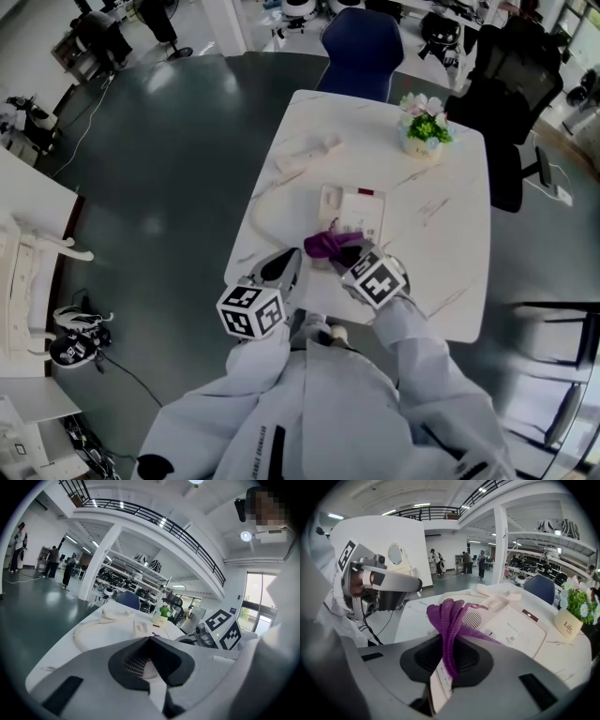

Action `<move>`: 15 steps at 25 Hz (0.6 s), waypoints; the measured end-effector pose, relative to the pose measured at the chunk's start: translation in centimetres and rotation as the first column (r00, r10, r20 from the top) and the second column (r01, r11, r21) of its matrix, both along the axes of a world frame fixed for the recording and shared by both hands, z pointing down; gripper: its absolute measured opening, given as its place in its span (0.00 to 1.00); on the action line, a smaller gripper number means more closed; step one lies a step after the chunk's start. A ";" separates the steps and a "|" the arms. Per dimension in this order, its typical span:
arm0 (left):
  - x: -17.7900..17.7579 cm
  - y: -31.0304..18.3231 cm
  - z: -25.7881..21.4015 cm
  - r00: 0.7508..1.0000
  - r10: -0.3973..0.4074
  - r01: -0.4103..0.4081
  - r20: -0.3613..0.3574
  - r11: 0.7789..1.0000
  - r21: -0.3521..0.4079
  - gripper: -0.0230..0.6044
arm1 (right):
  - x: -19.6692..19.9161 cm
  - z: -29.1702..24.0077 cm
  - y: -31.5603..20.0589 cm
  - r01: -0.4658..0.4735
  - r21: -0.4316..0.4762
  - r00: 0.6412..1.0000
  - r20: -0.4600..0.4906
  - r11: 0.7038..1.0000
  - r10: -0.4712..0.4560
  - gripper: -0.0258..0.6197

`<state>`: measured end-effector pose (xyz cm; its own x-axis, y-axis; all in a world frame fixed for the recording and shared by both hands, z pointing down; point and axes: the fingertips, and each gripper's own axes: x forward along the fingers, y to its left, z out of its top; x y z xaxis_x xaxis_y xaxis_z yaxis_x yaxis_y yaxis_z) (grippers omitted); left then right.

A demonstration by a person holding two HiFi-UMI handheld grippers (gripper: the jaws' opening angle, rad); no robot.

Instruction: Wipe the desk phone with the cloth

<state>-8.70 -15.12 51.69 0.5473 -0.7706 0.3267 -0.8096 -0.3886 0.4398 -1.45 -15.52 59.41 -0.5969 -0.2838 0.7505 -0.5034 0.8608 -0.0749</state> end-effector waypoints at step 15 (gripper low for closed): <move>-0.2 1.6 -0.4 1.000 -0.010 0.010 -0.004 1.000 0.012 0.03 | -0.3 0.7 3.0 0.024 -0.043 1.000 -0.009 0.999 -0.024 0.10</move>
